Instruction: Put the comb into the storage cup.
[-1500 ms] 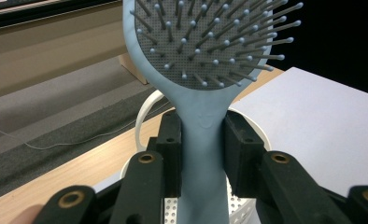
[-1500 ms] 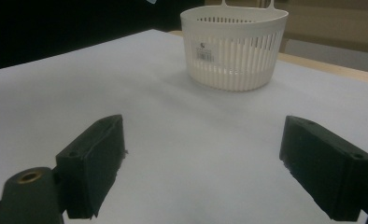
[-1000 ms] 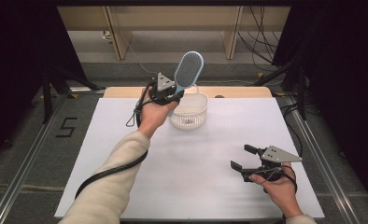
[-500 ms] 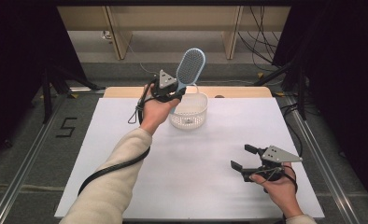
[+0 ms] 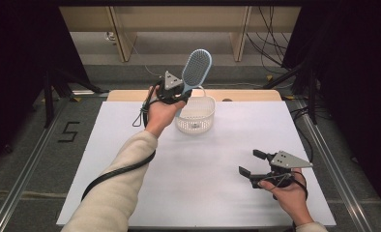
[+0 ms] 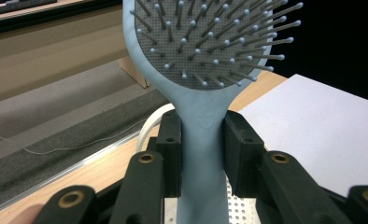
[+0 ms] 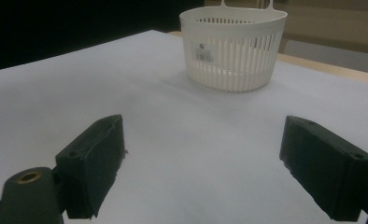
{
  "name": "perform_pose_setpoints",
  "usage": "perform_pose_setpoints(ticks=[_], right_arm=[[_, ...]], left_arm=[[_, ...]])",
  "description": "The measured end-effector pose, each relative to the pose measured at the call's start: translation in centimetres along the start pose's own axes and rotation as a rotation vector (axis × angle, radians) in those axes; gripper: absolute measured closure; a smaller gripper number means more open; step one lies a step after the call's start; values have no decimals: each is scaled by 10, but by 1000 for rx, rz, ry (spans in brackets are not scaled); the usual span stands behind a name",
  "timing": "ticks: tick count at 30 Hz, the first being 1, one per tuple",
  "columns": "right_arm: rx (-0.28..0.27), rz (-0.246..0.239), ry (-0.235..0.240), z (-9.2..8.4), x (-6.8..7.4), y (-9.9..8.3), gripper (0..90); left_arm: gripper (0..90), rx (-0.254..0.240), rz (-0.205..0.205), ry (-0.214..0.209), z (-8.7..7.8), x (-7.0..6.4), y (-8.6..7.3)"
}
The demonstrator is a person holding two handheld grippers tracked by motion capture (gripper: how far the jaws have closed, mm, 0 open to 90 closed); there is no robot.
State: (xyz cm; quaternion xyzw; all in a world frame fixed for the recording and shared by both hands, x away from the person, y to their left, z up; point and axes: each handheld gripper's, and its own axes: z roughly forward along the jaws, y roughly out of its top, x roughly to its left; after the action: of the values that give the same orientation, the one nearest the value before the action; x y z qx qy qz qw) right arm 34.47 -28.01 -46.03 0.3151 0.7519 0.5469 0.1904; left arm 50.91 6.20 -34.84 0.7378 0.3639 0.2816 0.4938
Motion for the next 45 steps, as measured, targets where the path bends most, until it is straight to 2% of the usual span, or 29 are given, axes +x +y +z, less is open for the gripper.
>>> perform_pose_setpoints(ticks=[45], right_arm=[[-4, 7, 2, 0, -1, 0, 151]], left_arm=[[699, -13, -2, -16, 19, -1, 1]])
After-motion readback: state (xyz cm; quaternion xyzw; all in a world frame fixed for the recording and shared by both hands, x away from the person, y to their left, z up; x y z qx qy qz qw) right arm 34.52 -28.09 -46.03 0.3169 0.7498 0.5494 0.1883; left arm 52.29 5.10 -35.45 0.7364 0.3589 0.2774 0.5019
